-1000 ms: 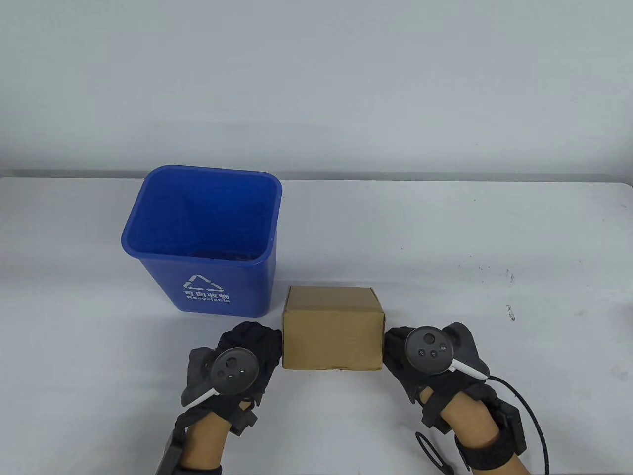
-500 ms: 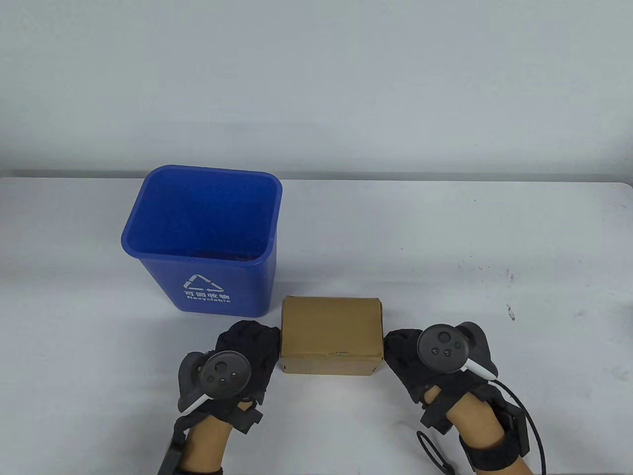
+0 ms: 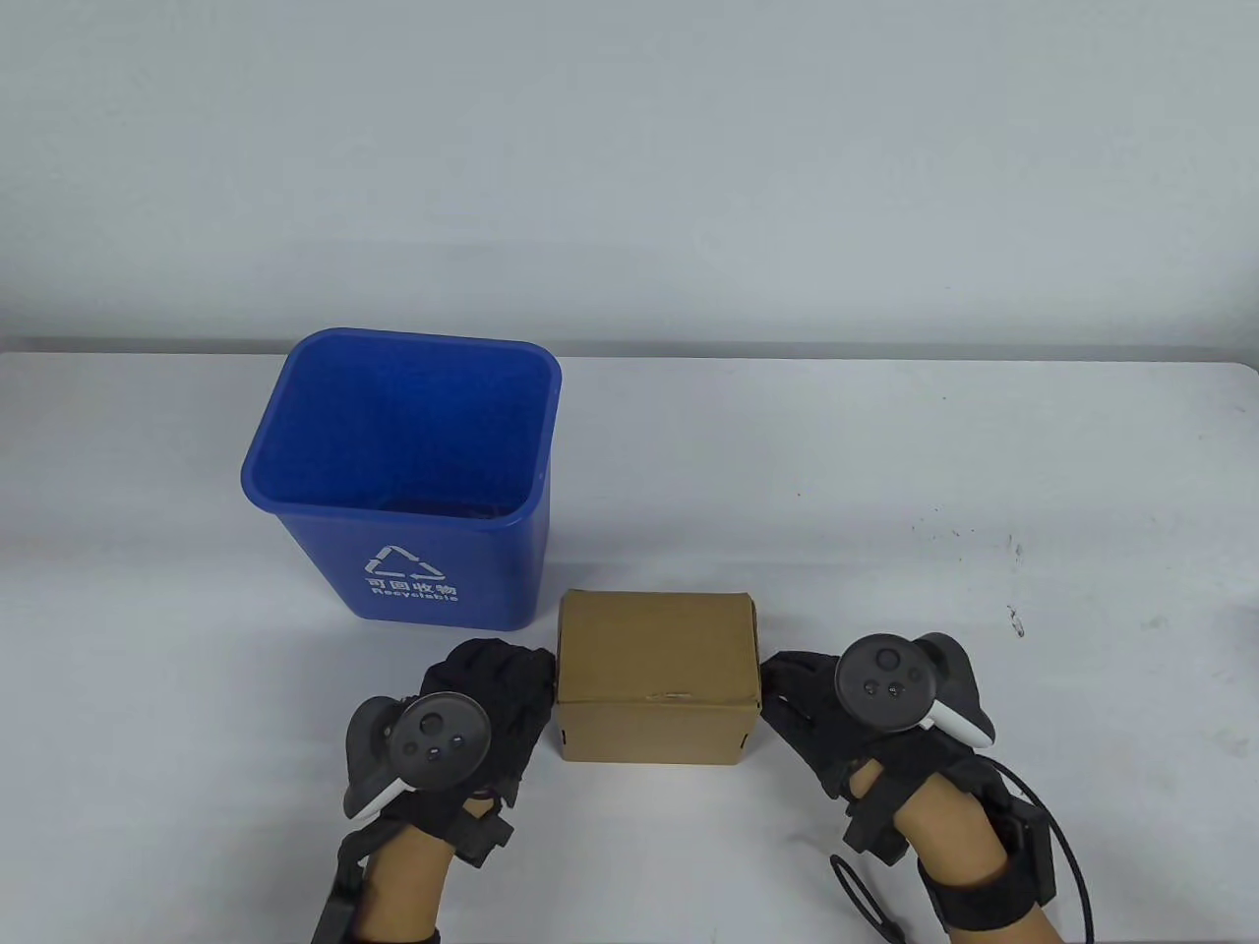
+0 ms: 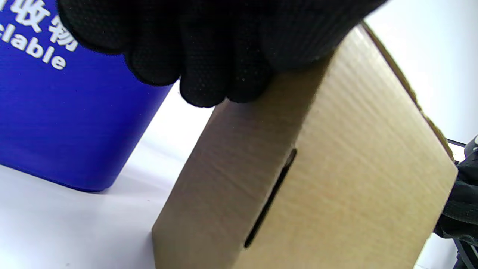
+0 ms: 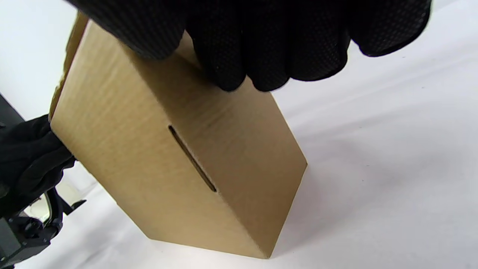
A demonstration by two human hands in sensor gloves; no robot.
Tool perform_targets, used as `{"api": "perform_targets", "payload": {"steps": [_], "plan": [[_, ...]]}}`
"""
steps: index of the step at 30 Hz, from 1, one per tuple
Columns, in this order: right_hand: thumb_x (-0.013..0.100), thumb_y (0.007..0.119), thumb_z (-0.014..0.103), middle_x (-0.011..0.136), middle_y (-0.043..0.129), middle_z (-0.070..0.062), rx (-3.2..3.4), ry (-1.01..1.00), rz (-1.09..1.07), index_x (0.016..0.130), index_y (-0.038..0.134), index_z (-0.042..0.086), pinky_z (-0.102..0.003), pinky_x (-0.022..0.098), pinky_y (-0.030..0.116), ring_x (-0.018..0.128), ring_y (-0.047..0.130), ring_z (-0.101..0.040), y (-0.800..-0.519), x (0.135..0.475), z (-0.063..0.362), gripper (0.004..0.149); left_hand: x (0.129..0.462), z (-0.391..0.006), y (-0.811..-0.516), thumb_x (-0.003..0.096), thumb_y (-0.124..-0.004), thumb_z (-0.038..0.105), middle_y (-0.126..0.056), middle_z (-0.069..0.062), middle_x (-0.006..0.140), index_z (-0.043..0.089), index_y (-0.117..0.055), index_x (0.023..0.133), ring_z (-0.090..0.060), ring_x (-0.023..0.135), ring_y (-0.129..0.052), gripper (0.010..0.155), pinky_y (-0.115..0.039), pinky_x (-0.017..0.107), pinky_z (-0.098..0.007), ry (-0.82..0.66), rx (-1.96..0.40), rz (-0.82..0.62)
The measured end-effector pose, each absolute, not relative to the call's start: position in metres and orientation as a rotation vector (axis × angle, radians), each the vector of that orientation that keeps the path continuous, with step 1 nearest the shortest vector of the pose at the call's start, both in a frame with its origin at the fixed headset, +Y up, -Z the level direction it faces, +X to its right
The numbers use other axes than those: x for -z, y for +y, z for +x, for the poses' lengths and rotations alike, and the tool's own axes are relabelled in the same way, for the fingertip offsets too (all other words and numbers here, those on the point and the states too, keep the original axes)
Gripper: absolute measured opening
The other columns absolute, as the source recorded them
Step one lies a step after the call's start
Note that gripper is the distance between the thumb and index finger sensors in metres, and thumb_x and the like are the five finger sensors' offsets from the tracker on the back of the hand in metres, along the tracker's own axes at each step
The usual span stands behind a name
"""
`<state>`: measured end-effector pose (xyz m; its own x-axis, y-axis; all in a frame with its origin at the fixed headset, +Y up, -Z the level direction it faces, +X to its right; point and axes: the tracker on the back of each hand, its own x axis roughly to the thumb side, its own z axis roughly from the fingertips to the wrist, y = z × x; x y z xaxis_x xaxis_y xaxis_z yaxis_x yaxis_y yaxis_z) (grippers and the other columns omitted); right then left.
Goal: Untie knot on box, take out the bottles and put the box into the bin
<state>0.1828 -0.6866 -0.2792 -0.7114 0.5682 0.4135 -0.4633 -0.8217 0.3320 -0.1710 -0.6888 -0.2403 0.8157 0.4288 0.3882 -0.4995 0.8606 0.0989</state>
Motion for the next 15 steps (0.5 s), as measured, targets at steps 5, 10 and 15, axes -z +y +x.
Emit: {"api": "perform_targets", "payload": {"steps": [5,10,15], "plan": [[0.051,0.069,0.042,0.109,0.037,-0.022,-2.323,0.417,0.671,0.106,0.034,0.004,-0.069,0.062,0.050,0.094,0.053,-0.056,-0.690,0.283,0.192,0.076,0.236,-0.182,-0.679,0.0501,-0.075,0.047,-0.075,-0.011,0.103,0.016,-0.069,0.106,-0.048,0.097,-0.067,0.064,-0.060,0.069,-0.064,-0.389,-0.517,0.202],[0.049,0.076,0.049,0.108,0.005,-0.021,-2.329,0.621,0.703,0.100,-0.002,0.005,-0.073,0.065,0.038,0.098,0.030,-0.059,-0.706,0.285,0.187,0.103,0.231,-0.183,-0.667,0.0483,-0.081,0.053,-0.060,-0.013,0.114,0.017,-0.055,0.115,-0.050,0.105,-0.054,0.080,-0.051,0.073,-0.069,-0.502,-0.631,0.160],[0.046,0.080,0.054,0.106,0.000,-0.021,-2.250,0.603,0.709,0.099,-0.006,0.005,-0.073,0.065,0.035,0.098,0.023,-0.060,-0.718,0.290,0.179,0.112,0.239,-0.163,-0.660,0.0463,-0.086,0.056,-0.037,-0.018,0.121,0.014,-0.037,0.118,-0.056,0.112,-0.040,0.097,-0.042,0.076,-0.075,-0.541,-0.553,0.038]]}}
